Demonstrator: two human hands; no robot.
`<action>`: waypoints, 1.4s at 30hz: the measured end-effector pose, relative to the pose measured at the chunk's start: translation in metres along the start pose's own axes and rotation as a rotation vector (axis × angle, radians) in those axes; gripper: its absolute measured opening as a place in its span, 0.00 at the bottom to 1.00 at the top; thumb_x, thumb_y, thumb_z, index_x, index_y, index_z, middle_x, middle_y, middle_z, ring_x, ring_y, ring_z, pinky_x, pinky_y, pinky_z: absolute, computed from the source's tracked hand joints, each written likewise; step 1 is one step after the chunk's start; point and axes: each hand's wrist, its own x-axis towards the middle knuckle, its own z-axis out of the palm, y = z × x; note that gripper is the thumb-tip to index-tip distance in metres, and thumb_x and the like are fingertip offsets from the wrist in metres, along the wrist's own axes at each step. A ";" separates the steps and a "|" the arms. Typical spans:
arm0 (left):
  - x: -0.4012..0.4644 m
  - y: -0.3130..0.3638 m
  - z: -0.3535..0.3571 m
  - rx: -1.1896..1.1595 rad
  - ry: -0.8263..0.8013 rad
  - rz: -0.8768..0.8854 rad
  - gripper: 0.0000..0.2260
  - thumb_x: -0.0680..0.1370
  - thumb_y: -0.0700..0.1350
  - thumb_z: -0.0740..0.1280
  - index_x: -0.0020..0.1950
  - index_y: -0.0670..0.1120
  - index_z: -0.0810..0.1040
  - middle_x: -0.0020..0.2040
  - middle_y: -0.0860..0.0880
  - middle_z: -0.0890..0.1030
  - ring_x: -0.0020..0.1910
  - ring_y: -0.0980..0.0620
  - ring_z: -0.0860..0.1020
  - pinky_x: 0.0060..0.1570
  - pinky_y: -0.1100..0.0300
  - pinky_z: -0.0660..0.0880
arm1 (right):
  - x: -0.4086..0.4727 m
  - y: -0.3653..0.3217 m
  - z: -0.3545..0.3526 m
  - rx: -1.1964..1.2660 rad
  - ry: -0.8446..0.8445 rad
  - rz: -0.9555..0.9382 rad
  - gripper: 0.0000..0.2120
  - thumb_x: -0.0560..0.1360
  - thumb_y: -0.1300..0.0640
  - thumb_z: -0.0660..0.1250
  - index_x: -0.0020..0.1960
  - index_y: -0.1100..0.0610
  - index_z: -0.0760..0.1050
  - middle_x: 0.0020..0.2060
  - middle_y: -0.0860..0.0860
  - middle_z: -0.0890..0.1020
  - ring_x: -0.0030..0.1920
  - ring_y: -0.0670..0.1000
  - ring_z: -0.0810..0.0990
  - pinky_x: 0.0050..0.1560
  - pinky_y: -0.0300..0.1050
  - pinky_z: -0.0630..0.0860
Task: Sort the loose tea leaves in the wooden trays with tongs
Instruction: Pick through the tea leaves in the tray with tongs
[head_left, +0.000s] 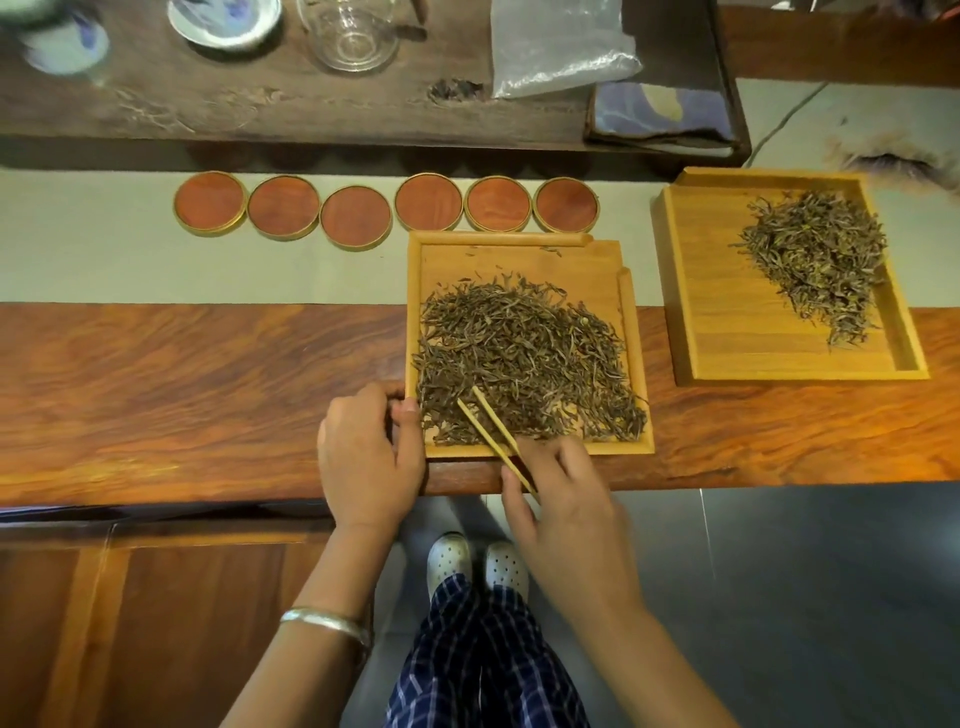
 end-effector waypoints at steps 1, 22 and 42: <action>0.000 -0.001 0.000 0.000 0.003 0.005 0.08 0.77 0.47 0.61 0.40 0.53 0.63 0.34 0.52 0.66 0.37 0.43 0.71 0.37 0.53 0.65 | 0.000 -0.002 0.001 -0.006 -0.004 -0.004 0.11 0.76 0.53 0.66 0.56 0.55 0.77 0.44 0.49 0.74 0.37 0.48 0.76 0.28 0.39 0.72; -0.002 -0.001 0.004 0.010 0.041 -0.010 0.05 0.76 0.47 0.61 0.44 0.47 0.75 0.36 0.50 0.74 0.40 0.44 0.72 0.40 0.54 0.66 | -0.010 0.036 -0.018 -0.030 0.091 0.047 0.12 0.74 0.55 0.68 0.56 0.57 0.79 0.42 0.49 0.74 0.31 0.45 0.72 0.27 0.32 0.63; -0.001 0.001 0.003 -0.001 0.037 -0.005 0.06 0.77 0.49 0.60 0.41 0.50 0.69 0.34 0.60 0.61 0.36 0.54 0.64 0.39 0.58 0.60 | 0.051 0.021 -0.036 0.010 0.119 -0.069 0.13 0.76 0.55 0.66 0.57 0.59 0.79 0.44 0.52 0.75 0.35 0.50 0.75 0.28 0.36 0.68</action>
